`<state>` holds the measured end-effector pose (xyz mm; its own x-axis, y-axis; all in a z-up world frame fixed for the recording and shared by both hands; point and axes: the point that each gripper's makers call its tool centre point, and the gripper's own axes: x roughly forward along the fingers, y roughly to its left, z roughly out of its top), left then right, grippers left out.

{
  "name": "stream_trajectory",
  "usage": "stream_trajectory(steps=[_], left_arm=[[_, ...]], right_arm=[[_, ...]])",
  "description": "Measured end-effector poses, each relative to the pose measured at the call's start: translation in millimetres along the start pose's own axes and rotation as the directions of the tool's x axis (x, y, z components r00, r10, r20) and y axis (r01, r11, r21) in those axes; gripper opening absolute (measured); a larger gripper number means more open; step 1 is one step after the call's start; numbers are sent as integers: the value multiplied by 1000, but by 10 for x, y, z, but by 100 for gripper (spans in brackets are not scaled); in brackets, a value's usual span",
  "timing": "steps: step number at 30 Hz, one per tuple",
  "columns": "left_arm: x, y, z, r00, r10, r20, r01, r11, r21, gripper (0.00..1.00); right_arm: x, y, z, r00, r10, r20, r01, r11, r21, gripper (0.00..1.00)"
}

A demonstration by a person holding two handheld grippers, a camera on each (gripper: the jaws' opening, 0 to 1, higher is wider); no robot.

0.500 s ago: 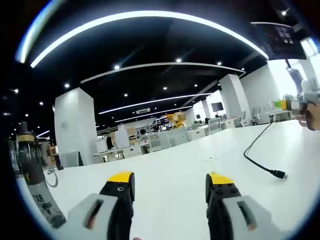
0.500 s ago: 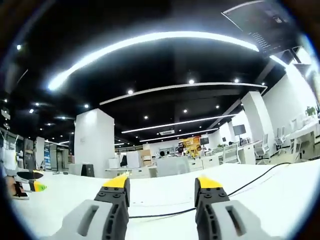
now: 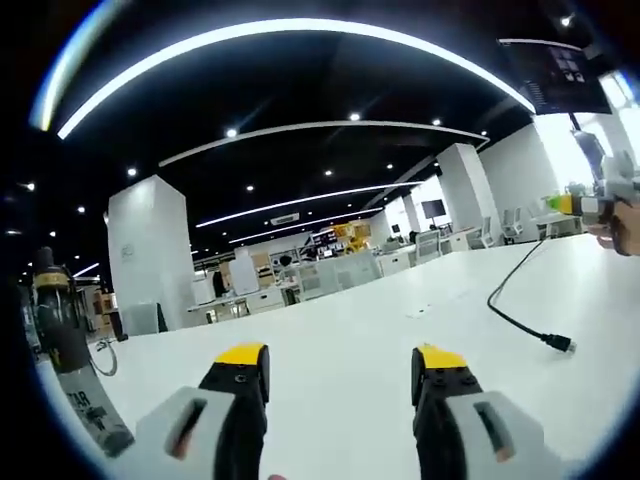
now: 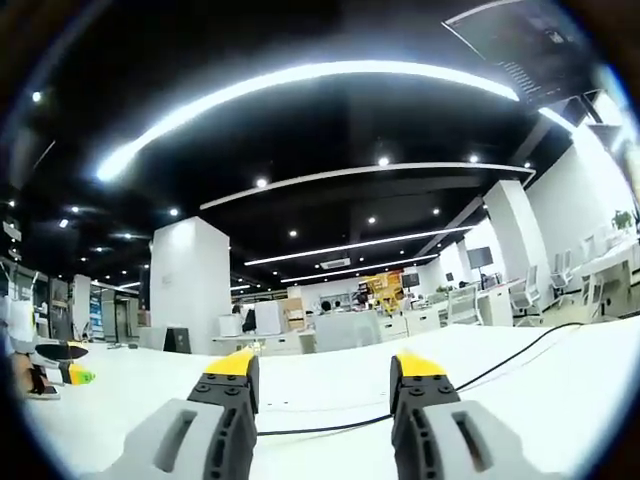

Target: Find the data cable on the table. Grasp the USB connector end of the cable and insert it into the USB port on the table

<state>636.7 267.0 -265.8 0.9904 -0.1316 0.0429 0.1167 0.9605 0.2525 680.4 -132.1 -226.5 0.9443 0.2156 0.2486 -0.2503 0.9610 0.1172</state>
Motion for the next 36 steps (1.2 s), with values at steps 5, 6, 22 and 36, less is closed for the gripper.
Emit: stream_trajectory(steps=[5,6,22,36], left_arm=[[-1,-1,15,1000,0,5,0,1000,-4,58],[-2,1,20,1000,1,6,-1,1000,-5,58],[4,-38,-40,1000,-11,-20,11,1000,4,57],[4,-29,-44,1000,-8,-19,8,1000,4,57]], right_arm=[[3,-11,11,1000,-1,2,1,1000,2,54],[4,-12,13,1000,-1,3,1,1000,3,54],[3,-13,10,1000,2,4,-2,1000,15,54],[4,-5,5,1000,6,3,-6,1000,15,54]])
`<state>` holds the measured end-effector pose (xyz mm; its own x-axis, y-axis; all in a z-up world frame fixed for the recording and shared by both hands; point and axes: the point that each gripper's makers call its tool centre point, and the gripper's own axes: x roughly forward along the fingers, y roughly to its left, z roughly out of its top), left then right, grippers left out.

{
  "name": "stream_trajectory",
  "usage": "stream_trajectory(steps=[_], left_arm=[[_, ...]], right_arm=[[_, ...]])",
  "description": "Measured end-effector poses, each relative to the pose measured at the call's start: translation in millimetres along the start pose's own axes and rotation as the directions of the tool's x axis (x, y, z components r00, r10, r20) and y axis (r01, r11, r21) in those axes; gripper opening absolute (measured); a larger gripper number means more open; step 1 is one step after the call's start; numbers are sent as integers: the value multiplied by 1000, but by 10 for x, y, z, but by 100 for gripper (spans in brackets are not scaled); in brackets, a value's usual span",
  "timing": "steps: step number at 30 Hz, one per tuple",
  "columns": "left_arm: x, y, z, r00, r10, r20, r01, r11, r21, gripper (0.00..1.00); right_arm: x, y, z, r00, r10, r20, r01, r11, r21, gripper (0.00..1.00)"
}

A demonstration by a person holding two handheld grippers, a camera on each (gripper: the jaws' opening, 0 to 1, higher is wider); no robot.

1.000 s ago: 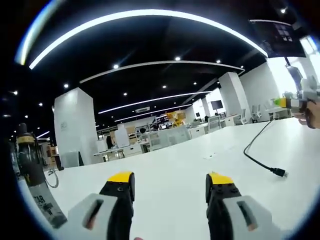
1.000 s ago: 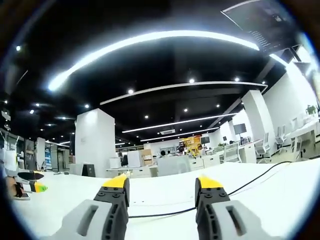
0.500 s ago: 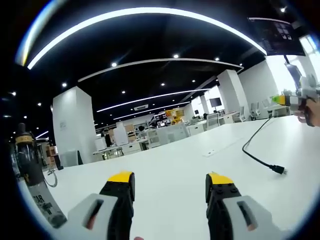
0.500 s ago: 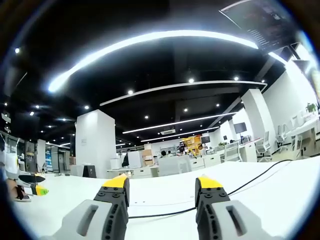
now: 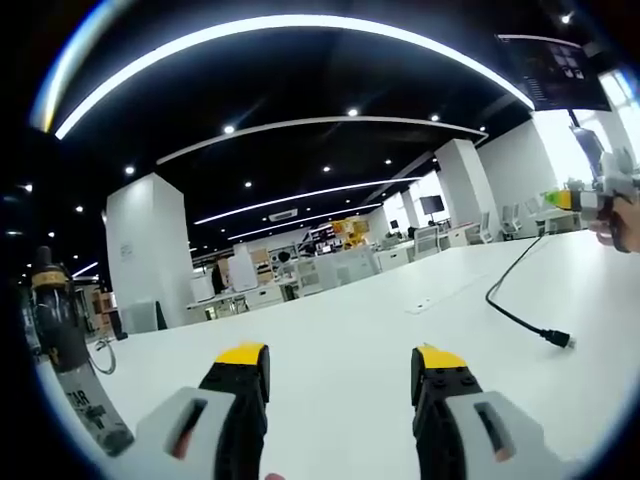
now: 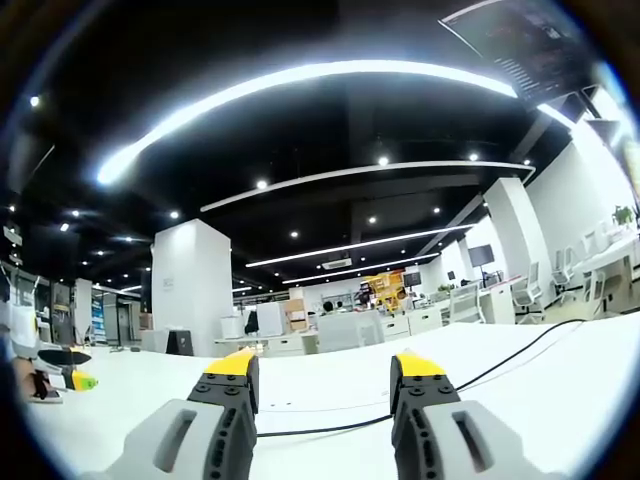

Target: Find the data cable on the table. Grasp the USB connector end of the cable and insert it into the USB port on the table

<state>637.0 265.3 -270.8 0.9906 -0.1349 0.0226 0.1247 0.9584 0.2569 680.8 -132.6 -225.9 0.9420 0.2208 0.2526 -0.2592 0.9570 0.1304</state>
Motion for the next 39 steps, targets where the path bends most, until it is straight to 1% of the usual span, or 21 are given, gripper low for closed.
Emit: stream_trajectory(steps=[39], left_arm=[[1,-39,1,1000,-16,3,16,1000,-8,58]], right_arm=[[1,-3,-38,1000,6,-10,-6,1000,30,54]])
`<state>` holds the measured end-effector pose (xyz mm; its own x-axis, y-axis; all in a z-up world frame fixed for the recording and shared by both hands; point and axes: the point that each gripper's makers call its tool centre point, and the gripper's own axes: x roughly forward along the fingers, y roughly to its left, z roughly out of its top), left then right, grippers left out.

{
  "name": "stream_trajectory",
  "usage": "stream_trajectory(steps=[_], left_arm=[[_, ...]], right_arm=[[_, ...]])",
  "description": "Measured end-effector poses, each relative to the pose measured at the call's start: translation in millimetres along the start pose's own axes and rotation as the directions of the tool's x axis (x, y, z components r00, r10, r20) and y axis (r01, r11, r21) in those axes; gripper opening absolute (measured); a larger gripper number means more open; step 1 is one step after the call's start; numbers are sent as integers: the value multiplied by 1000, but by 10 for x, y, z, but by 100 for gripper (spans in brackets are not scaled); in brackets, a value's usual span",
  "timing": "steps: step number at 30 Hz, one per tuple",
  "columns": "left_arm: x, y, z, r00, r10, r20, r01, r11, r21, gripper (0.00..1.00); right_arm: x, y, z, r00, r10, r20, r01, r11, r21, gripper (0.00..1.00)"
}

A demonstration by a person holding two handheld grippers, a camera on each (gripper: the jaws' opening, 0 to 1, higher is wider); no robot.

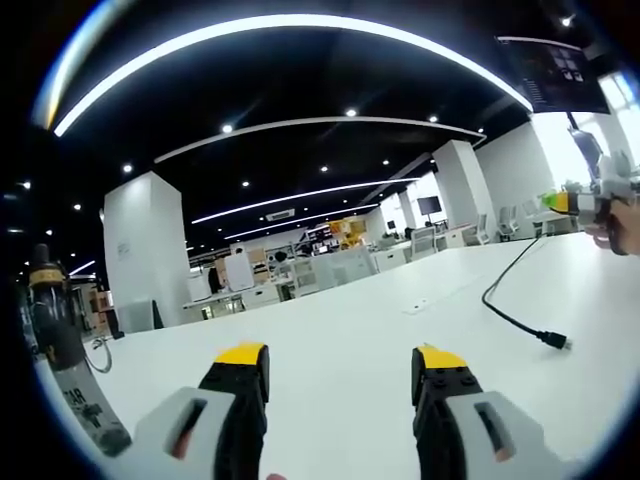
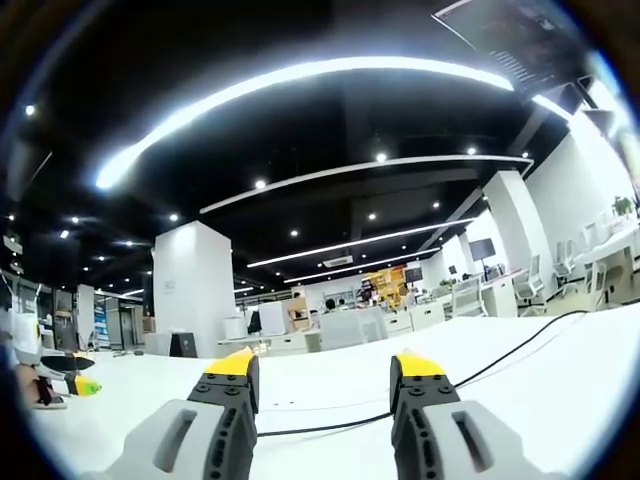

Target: Find the data cable on the table. Grasp the USB connector end of the cable and insert it into the USB port on the table

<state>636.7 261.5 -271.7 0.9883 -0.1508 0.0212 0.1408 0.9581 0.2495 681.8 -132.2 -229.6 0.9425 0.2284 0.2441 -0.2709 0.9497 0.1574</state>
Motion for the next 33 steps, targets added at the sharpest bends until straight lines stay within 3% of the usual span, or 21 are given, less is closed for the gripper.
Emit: stream_trajectory(steps=[13,22,26,28,33], left_arm=[[3,-40,-4,1000,-16,2,16,1000,-17,58],[3,-86,-6,999,-33,0,33,999,-22,58],[3,-92,-22,999,-36,-7,36,999,-24,58],[3,-98,-21,999,-38,-7,38,999,-24,58],[-3,-92,-2,999,-38,-1,38,999,-22,58]], right_arm=[[8,24,-11,1000,8,-8,-8,1000,-11,54],[67,177,-200,993,77,-87,-76,997,7,54],[93,318,-369,979,137,-148,-133,990,36,54],[99,403,-498,964,175,-198,-167,984,60,54],[107,529,-643,944,223,-245,-207,974,91,53]])
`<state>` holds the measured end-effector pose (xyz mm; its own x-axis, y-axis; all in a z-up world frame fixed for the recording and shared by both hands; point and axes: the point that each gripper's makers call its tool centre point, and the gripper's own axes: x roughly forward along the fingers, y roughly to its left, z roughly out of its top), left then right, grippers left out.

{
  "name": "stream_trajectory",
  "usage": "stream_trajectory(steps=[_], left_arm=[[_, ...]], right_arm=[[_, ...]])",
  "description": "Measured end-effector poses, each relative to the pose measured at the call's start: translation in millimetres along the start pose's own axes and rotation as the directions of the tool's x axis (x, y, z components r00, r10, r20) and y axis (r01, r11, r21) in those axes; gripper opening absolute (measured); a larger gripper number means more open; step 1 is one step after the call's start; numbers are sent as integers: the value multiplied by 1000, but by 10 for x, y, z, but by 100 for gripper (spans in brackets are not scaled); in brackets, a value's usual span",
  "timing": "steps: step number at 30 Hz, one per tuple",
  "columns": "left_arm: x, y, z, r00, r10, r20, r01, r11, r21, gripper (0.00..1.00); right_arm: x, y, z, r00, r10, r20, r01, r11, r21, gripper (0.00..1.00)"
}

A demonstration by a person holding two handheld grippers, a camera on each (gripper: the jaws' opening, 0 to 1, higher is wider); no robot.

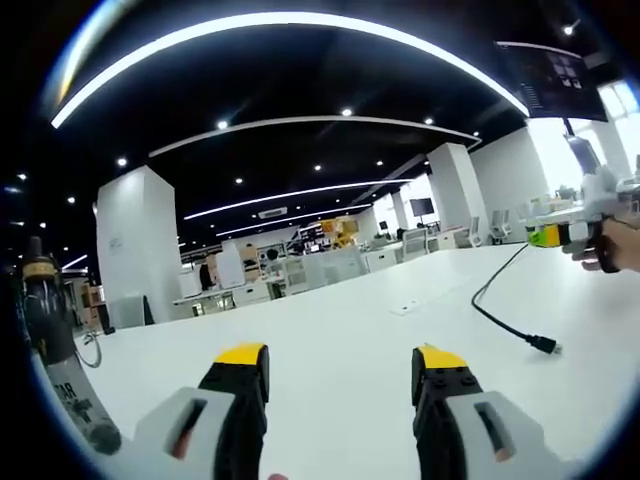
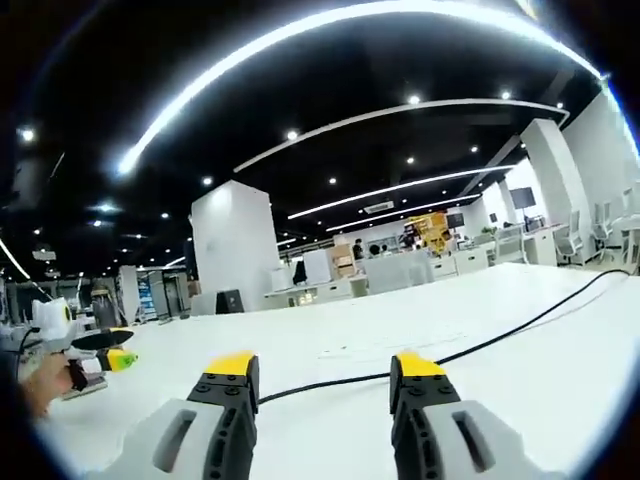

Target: Find the data cable on the table. Grasp the USB connector end of the cable and insert it into the USB port on the table

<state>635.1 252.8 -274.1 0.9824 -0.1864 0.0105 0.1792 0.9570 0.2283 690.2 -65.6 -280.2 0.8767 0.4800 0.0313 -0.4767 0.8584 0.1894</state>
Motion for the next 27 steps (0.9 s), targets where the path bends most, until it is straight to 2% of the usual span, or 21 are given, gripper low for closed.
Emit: stream_trajectory(steps=[11,18,21,24,27], left_arm=[[7,-41,-7,1000,-15,-5,15,1000,-2,58],[3,-129,-22,999,-49,-10,48,999,-20,58],[4,-164,-39,998,-63,-13,62,997,-35,58],[9,-211,-64,997,-79,-19,78,996,-46,57],[9,-253,-89,995,-95,-28,93,994,-56,56]], right_arm=[[121,202,-295,993,88,-83,-82,994,72,52],[247,394,-518,973,171,-153,-145,976,165,48],[297,502,-633,950,239,-199,-194,956,220,43],[349,580,-690,932,299,-203,-225,920,322,39],[392,610,-761,915,337,-221,-236,893,383,37]])
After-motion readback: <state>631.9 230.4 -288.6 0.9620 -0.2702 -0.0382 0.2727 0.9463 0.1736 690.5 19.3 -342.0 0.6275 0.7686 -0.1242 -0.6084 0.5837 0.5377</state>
